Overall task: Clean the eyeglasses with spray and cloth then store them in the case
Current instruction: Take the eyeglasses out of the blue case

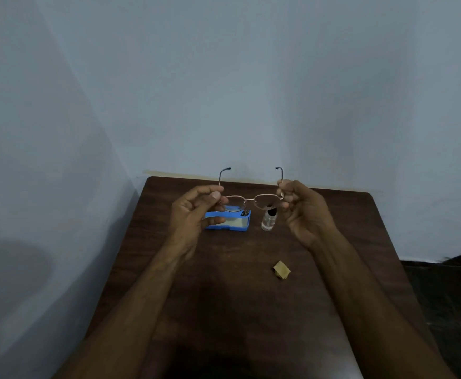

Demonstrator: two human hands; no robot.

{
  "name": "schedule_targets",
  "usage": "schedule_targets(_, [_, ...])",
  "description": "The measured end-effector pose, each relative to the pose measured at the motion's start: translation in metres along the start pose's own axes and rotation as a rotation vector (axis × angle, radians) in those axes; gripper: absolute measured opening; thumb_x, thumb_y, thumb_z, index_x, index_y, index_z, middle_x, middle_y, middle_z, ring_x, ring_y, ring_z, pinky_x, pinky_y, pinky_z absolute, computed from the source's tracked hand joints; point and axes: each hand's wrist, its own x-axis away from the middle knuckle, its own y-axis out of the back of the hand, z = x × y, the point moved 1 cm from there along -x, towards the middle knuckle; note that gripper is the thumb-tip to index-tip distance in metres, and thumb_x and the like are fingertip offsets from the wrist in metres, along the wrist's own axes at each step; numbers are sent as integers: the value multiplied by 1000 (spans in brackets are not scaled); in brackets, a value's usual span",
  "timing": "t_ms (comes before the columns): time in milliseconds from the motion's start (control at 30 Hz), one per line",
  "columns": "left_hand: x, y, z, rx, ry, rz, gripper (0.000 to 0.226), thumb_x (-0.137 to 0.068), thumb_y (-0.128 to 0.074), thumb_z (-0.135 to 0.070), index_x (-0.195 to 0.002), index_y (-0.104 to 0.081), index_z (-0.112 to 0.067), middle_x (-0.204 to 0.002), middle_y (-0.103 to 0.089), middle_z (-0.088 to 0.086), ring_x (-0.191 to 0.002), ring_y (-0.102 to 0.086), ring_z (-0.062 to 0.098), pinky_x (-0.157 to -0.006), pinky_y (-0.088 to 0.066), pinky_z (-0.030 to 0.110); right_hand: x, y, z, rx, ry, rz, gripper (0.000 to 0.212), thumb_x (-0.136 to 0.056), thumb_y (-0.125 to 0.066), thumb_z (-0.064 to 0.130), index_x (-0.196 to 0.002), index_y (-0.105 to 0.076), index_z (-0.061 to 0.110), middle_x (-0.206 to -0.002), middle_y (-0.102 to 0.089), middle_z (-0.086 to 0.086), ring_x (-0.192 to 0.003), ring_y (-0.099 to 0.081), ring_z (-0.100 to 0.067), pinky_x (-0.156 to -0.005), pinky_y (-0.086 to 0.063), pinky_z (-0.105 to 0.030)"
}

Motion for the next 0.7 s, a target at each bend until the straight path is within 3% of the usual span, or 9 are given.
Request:
schedule_targets(133, [6, -4, 2, 105, 84, 25, 19, -85, -77, -28, -102, -84, -22, -103, -81, 6, -93, -77, 13, -73, -66, 30, -2, 0, 0, -230, -178, -75, 11, -95, -59, -2, -86, -64, -2, -75, -60, -9, -41, -54, -3, -41, -48, -11])
schedule_targets(267, [9, -8, 2, 111, 105, 9, 23, -81, -79, -21, -103, -84, -20, -104, -82, 4, -91, -77, 13, -71, -66, 27, -5, 5, -7, -298, -274, -90, 5, -92, -62, -4, -91, -65, -2, -83, -61, -12, -69, -55, -8, -43, -51, -12])
schedule_targets(367, [9, -11, 0, 100, 98, -24, 24, -79, -79, -18, -103, -82, -17, -98, -83, 4, -84, -76, 12, -67, -65, 25, -8, 9, -13, -304, -306, -85, 7, -84, -66, -4, -91, -67, -3, -82, -63, -11, -70, -57, -8, -43, -52, -12])
schedule_targets(500, [7, -11, -2, 88, 82, -54, 23, -80, -78, -18, -102, -83, -19, -97, -83, 3, -82, -77, 11, -67, -65, 24, -13, 15, -19, -282, -303, -33, 12, -82, -69, -1, -94, -67, -2, -81, -65, -12, -46, -61, -5, -42, -51, -12])
schedule_targets(700, [5, -9, -1, 137, 101, -110, 20, -80, -79, -20, -99, -85, -19, -93, -81, 4, -82, -76, 11, -72, -65, 25, -26, 30, -30, -36, -132, -73, 22, -96, -65, 12, -110, -71, -4, -87, -75, -15, -61, -70, -13, -53, -58, -19])
